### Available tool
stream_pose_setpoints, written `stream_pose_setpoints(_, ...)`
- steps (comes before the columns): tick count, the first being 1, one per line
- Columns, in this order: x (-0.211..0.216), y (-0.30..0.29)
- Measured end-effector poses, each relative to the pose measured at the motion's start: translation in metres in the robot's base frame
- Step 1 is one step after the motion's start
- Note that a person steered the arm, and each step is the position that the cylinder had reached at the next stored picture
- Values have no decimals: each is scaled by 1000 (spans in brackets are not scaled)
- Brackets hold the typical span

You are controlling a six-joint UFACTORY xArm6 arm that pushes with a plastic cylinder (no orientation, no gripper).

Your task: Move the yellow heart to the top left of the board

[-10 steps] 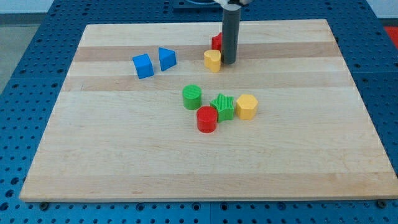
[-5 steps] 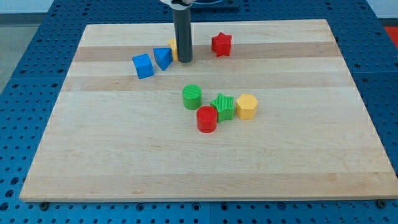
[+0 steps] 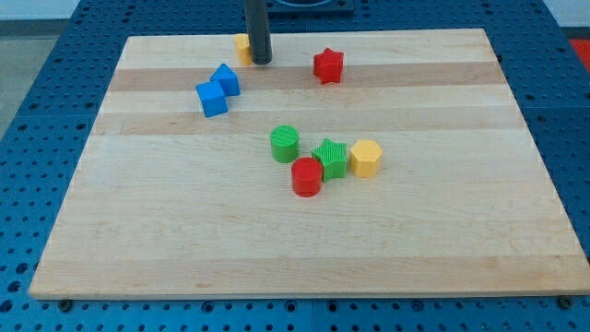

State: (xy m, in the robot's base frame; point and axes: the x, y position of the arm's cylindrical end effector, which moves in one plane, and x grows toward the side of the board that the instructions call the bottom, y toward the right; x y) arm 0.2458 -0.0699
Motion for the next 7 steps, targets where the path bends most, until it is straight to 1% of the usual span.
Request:
stream_pose_setpoints(1, -12, 0)
stream_pose_setpoints(3, -15, -40)
stream_pose_setpoints(5, -43, -58)
stream_pose_setpoints(7, -35, -122)
